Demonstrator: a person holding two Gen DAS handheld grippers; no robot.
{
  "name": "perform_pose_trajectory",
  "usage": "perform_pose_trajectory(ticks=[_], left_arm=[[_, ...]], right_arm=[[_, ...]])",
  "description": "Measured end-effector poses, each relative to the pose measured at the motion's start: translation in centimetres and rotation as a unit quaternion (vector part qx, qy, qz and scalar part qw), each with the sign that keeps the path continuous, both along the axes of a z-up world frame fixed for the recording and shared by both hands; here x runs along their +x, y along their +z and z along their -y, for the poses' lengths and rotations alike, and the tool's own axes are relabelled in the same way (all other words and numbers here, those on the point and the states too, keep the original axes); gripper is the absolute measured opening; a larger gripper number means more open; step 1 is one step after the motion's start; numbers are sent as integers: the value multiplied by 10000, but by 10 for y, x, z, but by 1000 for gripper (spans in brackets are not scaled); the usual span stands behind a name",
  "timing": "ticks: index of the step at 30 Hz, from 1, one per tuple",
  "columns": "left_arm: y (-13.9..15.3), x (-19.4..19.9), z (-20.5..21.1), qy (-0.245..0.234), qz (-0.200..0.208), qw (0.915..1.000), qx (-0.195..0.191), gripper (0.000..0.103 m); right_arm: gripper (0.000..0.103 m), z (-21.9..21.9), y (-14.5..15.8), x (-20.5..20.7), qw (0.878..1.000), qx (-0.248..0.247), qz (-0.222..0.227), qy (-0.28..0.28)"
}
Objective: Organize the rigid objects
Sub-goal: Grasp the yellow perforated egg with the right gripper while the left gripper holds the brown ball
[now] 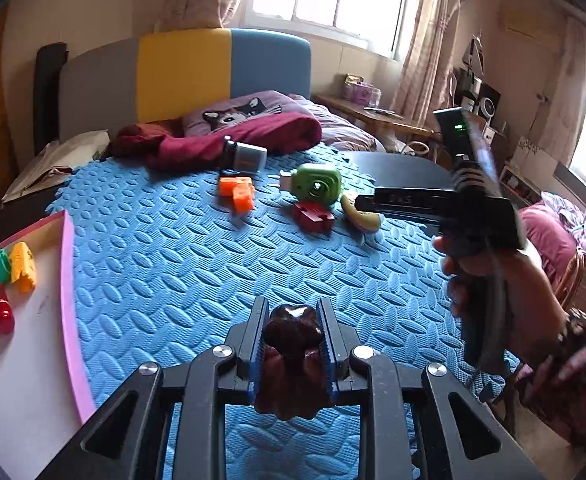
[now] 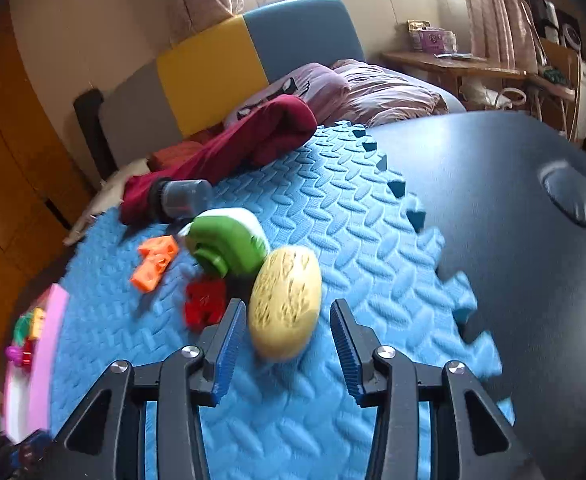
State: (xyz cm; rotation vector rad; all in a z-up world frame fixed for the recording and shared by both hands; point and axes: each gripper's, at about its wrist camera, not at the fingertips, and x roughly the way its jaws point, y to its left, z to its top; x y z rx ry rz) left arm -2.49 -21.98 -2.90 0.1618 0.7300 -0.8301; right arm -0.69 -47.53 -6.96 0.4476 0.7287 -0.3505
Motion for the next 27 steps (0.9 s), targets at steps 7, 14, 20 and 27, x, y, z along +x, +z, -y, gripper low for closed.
perform_pose_trajectory(ticks=[7, 14, 20, 27], left_arm=[[3, 2, -14, 106, 10, 9999, -40, 24], [3, 5, -25, 217, -93, 9996, -123, 24], [7, 6, -34, 278, -94, 9993, -228, 24], [11, 13, -54, 526, -115, 9981, -313, 24]], right_arm=[[46, 0, -14, 31, 9989, -159, -438, 80], [44, -3, -15, 29, 9987, -302, -407, 18], [44, -4, -14, 12, 9990, -238, -338, -171], [44, -15, -15, -13, 9998, -67, -143, -96]])
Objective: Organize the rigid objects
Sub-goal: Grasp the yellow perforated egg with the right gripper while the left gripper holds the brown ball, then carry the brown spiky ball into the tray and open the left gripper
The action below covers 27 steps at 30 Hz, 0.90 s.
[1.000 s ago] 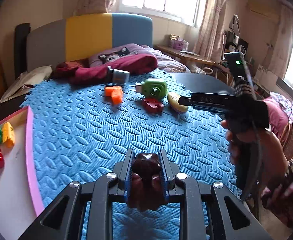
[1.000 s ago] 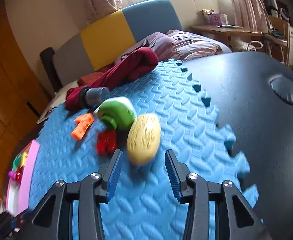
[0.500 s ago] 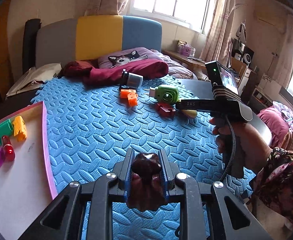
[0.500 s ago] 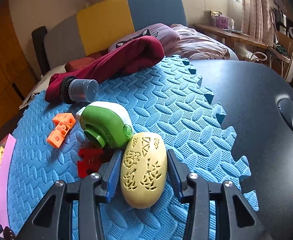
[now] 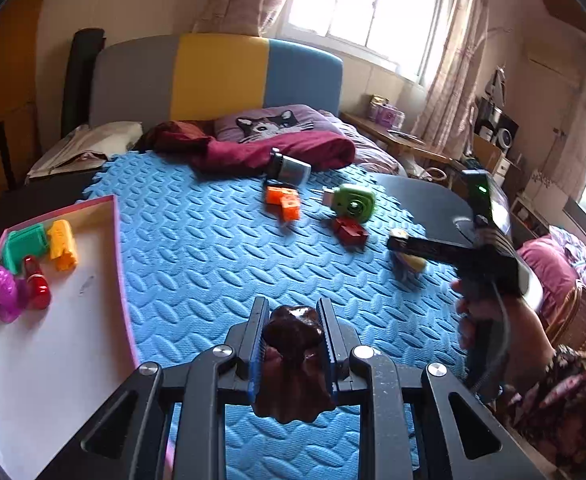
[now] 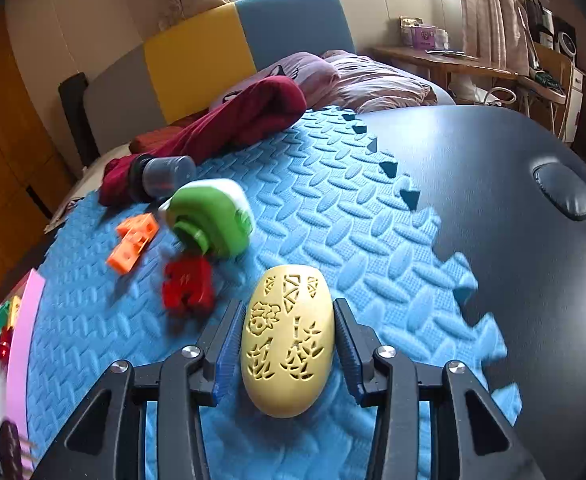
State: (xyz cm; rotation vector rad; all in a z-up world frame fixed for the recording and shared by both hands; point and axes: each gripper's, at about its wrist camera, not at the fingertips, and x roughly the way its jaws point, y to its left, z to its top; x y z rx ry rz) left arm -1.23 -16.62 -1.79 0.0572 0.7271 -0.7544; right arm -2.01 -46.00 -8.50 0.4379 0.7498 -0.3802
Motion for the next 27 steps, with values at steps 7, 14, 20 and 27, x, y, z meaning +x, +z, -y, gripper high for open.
perform_pose_trajectory(ticks=[7, 14, 20, 27], left_arm=[[9, 14, -33, 387, 35, 9992, -106, 24], [14, 42, -67, 797, 35, 9968, -103, 24], [23, 86, -76, 984, 25, 9951, -51, 24], [22, 150, -73, 1202, -79, 9924, 240, 24]], right_arm=[[44, -12, 2, -3, 9999, -126, 22, 94], [44, -10, -1, -2, 9999, -90, -13, 76], [44, -13, -1, -1, 9998, -147, -45, 98], [44, -14, 0, 0, 9997, -186, -74, 107]])
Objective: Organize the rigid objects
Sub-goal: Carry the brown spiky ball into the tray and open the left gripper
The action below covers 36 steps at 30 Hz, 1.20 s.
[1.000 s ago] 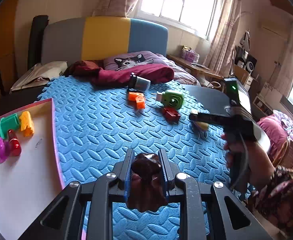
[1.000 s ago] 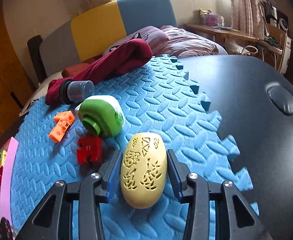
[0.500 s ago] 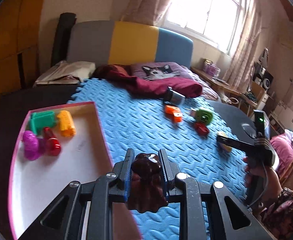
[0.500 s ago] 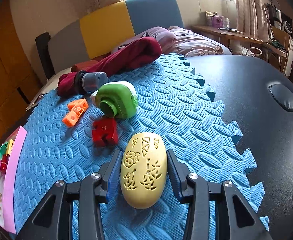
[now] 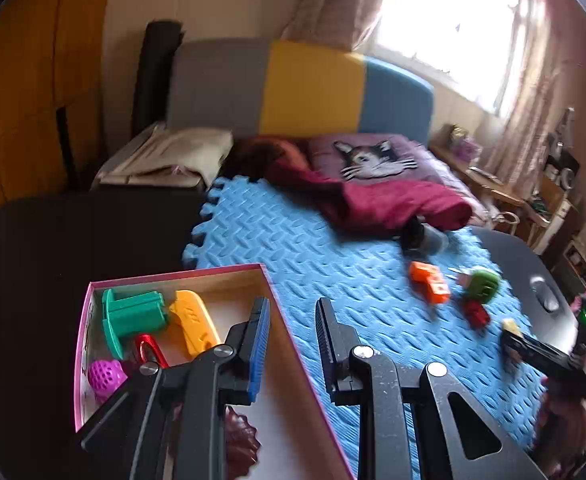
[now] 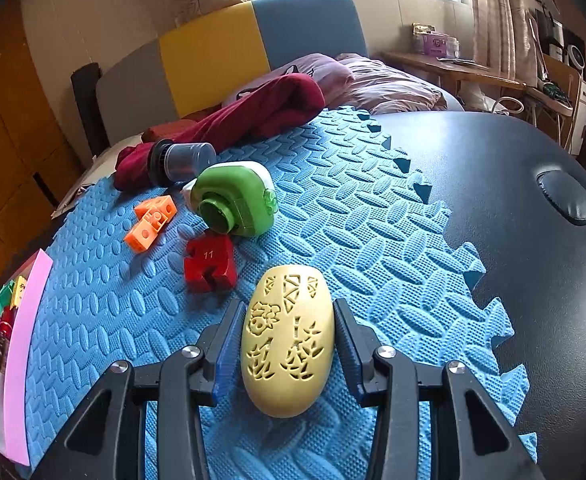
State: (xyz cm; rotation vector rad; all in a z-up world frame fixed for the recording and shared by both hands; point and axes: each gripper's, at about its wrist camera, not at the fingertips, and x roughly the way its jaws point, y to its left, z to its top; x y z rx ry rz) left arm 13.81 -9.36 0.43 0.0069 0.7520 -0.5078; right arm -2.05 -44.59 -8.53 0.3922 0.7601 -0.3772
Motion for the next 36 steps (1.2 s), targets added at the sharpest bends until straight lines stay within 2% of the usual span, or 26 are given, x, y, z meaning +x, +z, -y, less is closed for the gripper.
perform_pose_trajectory(ticks=[6, 11, 15, 19, 24, 25, 28, 30, 34, 36], left_arm=[[-4, 8, -16, 221, -81, 9997, -20, 24], [-10, -8, -37, 273, -236, 9993, -107, 24], [-19, -24, -52, 454, -257, 9986, 15, 27], [-30, -31, -58, 556, -226, 9979, 245, 36], [-45, -29, -53, 508, -312, 9976, 340, 37], [-46, -28, -52, 497, -314, 9976, 358, 36], [-48, -26, -45, 405, -218, 9978, 482, 24], [-47, -25, -42, 383, -210, 9979, 480, 24], [-41, -19, -36, 334, -260, 9989, 213, 24], [-40, -12, -27, 311, -214, 9989, 262, 24]], right_arm=[[44, 2, 0, -2, 9999, 99, 76, 12], [44, 4, 0, -3, 9998, 147, 118, 15], [44, 5, 2, -6, 9996, 167, 219, -12], [44, 0, 7, -9, 9994, 36, 333, 52], [44, -6, 11, -6, 9993, -49, 337, 173], [44, -7, 12, -6, 9993, -46, 331, 188], [44, -12, 13, -5, 9991, -23, 332, 261], [44, -17, 16, -5, 9988, -53, 366, 314], [44, -27, 22, -2, 9981, -58, 431, 442], [44, -32, 25, -1, 9977, -41, 464, 496]])
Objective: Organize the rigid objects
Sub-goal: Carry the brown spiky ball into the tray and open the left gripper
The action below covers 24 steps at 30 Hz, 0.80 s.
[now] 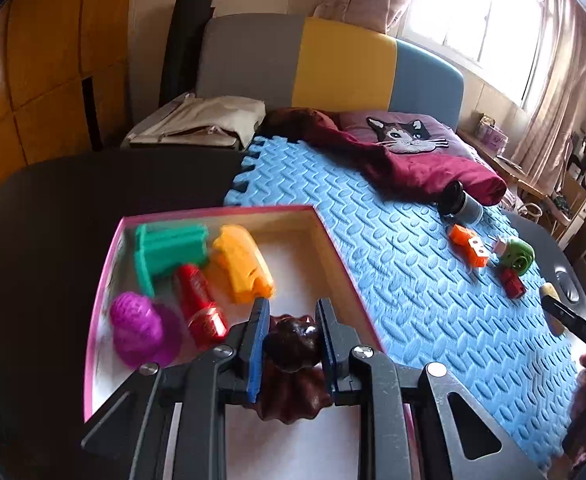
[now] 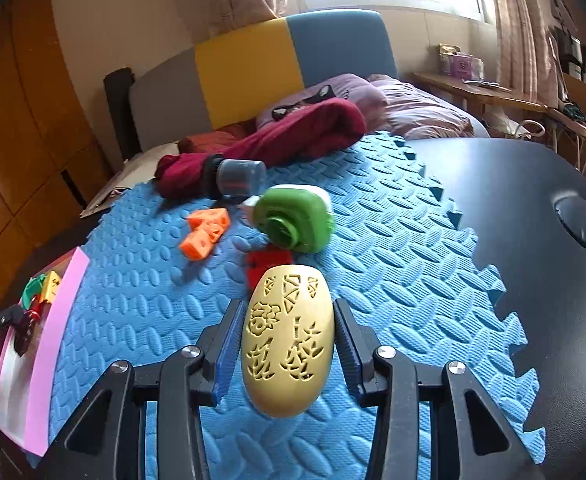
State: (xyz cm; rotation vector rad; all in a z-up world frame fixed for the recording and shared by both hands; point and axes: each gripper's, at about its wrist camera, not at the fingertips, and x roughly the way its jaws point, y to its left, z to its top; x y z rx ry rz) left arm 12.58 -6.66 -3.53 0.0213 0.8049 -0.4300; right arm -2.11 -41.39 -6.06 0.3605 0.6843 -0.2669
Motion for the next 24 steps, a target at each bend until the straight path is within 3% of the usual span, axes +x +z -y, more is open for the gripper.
perform_pose_trajectory(ticks=[12, 15, 17, 19, 24], left_arm=[[1, 56, 38, 102, 164, 9997, 155, 26], [14, 49, 27, 240, 329, 9992, 29, 51], [22, 39, 15, 408, 464, 9981, -3, 74], [31, 26, -1, 528, 596, 9968, -86, 82], [34, 4, -38, 914, 464, 9947, -56, 84]], right_arm=[[44, -47, 24, 7, 9977, 156, 280, 597], [44, -68, 28, 13, 9955, 194, 286, 881], [44, -85, 32, 19, 9930, 226, 310, 1121], [44, -103, 35, 25, 9901, 213, 325, 1348], [44, -150, 43, 44, 9806, 240, 388, 1906]])
